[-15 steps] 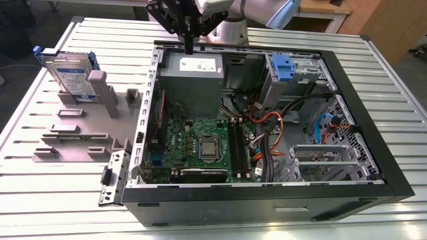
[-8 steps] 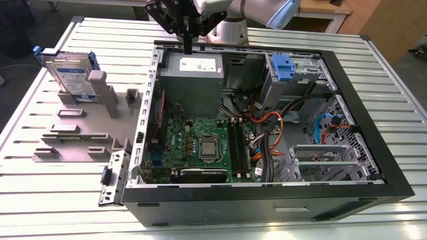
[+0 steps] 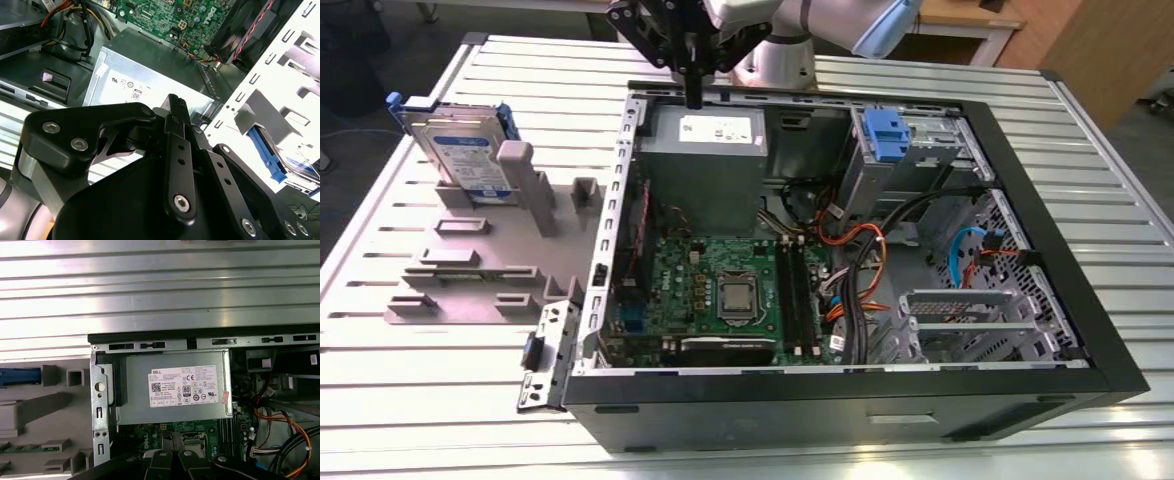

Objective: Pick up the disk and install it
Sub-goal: 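Reach for the disk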

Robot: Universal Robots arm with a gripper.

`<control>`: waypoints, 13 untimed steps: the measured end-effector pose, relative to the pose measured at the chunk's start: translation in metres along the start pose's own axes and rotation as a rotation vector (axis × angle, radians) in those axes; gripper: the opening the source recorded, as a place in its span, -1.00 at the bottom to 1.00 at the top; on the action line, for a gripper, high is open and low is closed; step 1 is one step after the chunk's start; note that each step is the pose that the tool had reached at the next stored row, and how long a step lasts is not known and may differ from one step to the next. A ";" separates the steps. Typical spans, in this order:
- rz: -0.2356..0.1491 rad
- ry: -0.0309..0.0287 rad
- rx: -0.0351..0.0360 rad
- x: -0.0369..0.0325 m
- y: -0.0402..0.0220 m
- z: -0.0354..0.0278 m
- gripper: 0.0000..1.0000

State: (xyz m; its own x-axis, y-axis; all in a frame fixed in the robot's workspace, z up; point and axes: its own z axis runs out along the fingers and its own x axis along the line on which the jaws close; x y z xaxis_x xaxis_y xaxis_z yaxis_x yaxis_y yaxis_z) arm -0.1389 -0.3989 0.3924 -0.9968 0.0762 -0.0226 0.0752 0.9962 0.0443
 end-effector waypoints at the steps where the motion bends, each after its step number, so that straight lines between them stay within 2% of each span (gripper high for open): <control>1: 0.000 0.0000 0.0001 0.0003 0.0000 0.0000 -0.79; 13: 0.000 0.0003 0.0001 0.0026 -0.0002 0.0000 -0.79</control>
State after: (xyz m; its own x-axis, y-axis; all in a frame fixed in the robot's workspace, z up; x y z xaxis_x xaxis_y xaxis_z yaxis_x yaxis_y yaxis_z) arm -0.1416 -0.3989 0.3923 -0.9968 0.0762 -0.0223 0.0752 0.9962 0.0442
